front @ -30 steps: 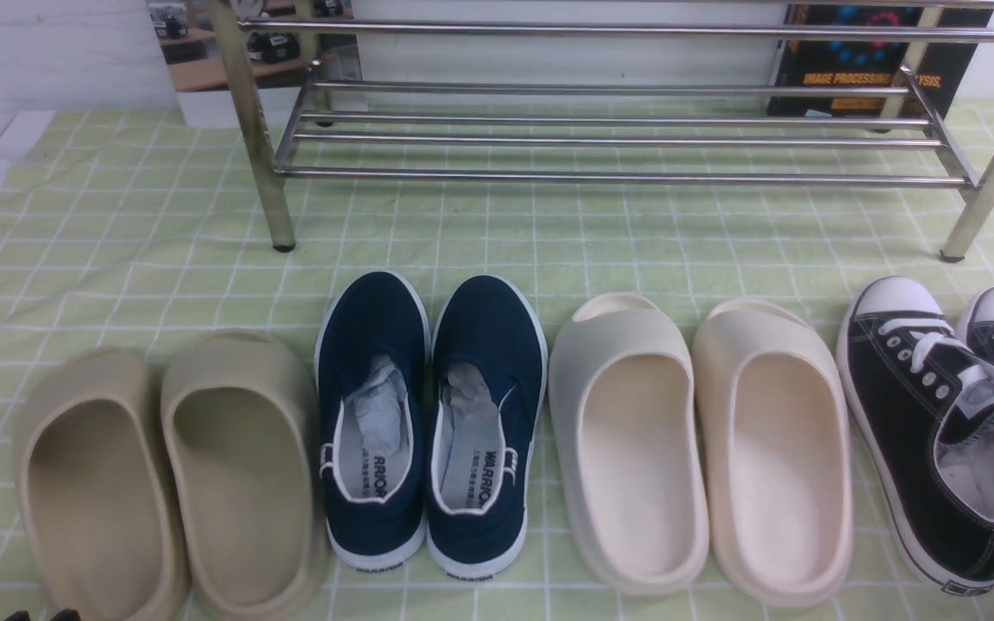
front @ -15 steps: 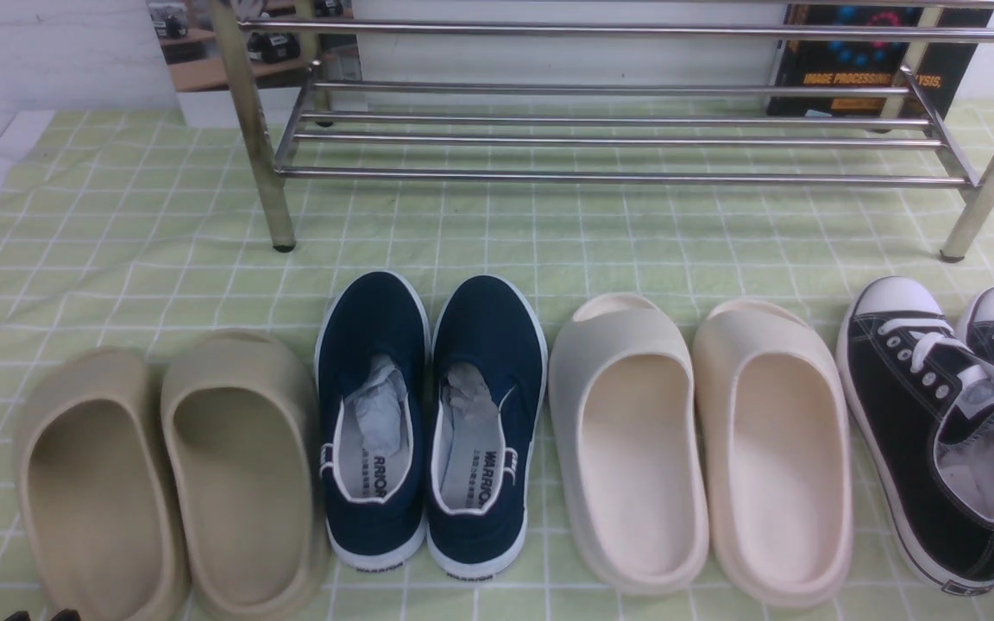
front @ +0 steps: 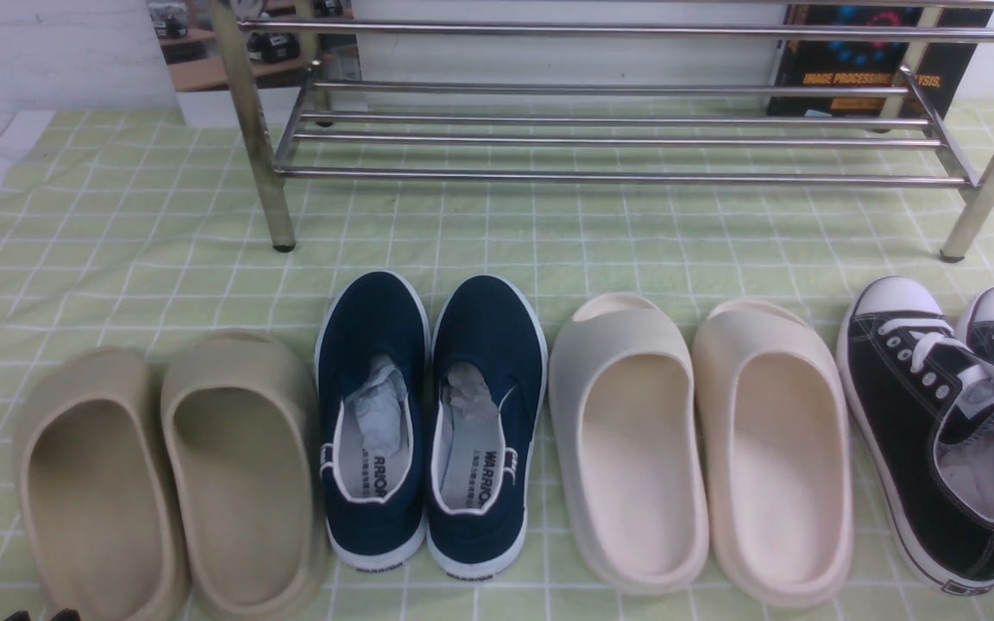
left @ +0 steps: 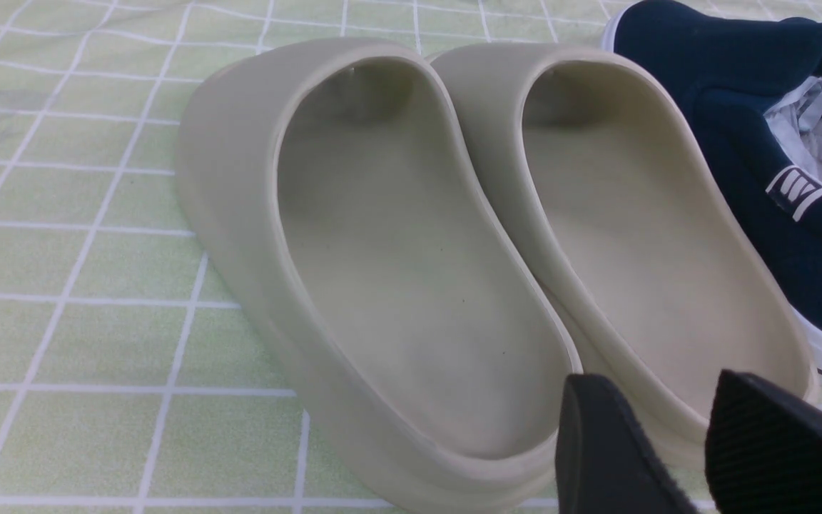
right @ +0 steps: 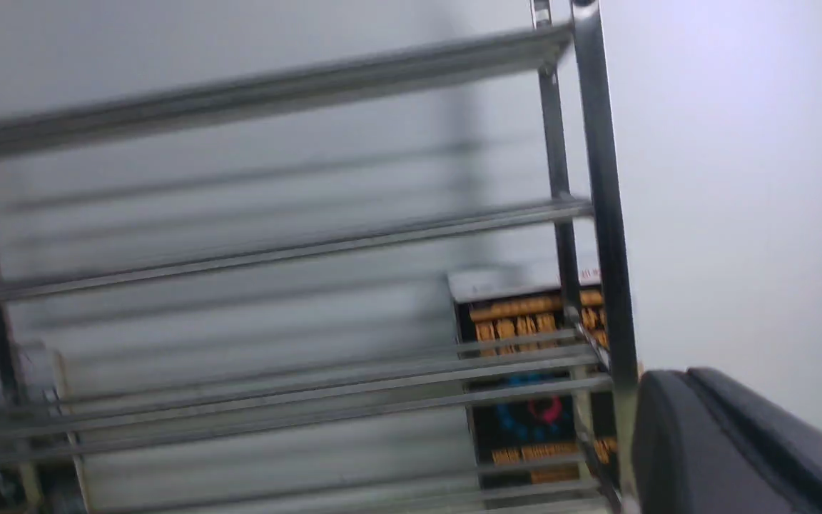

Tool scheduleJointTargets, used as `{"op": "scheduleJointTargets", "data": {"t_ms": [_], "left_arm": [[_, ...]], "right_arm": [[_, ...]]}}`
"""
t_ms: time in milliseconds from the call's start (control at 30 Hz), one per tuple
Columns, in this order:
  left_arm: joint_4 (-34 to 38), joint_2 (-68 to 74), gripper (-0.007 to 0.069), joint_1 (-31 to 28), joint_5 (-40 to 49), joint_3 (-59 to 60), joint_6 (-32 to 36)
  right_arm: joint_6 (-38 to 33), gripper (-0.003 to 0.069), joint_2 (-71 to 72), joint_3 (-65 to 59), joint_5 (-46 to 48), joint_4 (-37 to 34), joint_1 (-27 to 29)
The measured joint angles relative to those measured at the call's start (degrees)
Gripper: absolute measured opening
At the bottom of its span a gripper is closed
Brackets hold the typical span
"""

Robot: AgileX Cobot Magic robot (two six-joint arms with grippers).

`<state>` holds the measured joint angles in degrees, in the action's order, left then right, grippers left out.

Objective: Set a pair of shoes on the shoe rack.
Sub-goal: Use the right arm to grab the shoe closest to it

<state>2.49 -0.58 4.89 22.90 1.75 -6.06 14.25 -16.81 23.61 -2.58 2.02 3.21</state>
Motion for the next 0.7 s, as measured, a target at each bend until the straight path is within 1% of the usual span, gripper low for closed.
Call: {"op": "scheduleJointTargets", "data": {"t_ms": [33, 67, 167, 200, 233, 333, 367, 400, 433, 467, 500, 533, 567, 633, 700], "left_arm": [[0.00, 0.00, 0.0239, 0.00, 0.00, 0.00, 0.00], [0.00, 0.00, 0.0239, 0.00, 0.00, 0.00, 0.00], [0.00, 0.00, 0.0239, 0.00, 0.00, 0.00, 0.00], [0.00, 0.00, 0.0239, 0.00, 0.00, 0.00, 0.00], [0.00, 0.00, 0.0239, 0.00, 0.00, 0.00, 0.00], [0.00, 0.00, 0.0239, 0.00, 0.00, 0.00, 0.00], [0.00, 0.00, 0.0239, 0.00, 0.00, 0.00, 0.00], [0.00, 0.00, 0.0239, 0.00, 0.00, 0.00, 0.00], [0.00, 0.00, 0.0239, 0.00, 0.00, 0.00, 0.00], [0.00, 0.00, 0.0239, 0.00, 0.00, 0.00, 0.00], [0.00, 0.00, 0.0239, 0.00, 0.00, 0.00, 0.00], [0.00, 0.00, 0.0239, 0.00, 0.00, 0.00, 0.00], [0.00, 0.00, 0.0239, 0.00, 0.00, 0.00, 0.00], [0.00, 0.00, 0.0239, 0.00, 0.00, 0.00, 0.00], [0.00, 0.00, 0.0239, 0.00, 0.00, 0.00, 0.00]], "right_arm": [[-0.01, 0.0011, 0.00, 0.00, 0.71, 0.00, 0.00], [-0.70, 0.0011, -7.37, 5.57, 7.20, 0.81, 0.00], [-1.47, 0.0011, -17.19, 11.50, 19.36, 1.37, 0.00], [-1.57, 0.0011, -17.93, 11.91, 19.36, 1.37, 0.00], [-3.06, 0.0011, -23.82, 14.99, 27.09, 0.97, 0.00], [-8.67, 0.0019, -33.12, 19.51, 38.42, -2.56, -0.43], [-9.44, 0.0022, -34.31, 20.09, 40.20, -3.26, -0.66], [-12.48, 0.0044, -38.59, 22.25, 43.47, -6.16, -2.25], [-12.84, 0.0049, -39.08, 22.78, 44.21, -6.49, -2.51], [-15.59, 0.0104, -43.28, 24.84, 46.64, -8.70, -5.18], [-15.59, 0.0104, -43.72, 25.09, 46.64, -8.84, -5.18], [-16.70, 0.0189, -47.07, 27.17, 48.46, -9.24, -7.79], [-16.71, 0.0200, -47.87, 27.38, 48.62, -9.24, -8.03], [-16.76, 0.0354, -52.51, 29.32, 49.94, -8.36, -10.12], [-16.41, 0.0468, -55.55, 29.69, 49.65, -7.36, -10.49]]}}
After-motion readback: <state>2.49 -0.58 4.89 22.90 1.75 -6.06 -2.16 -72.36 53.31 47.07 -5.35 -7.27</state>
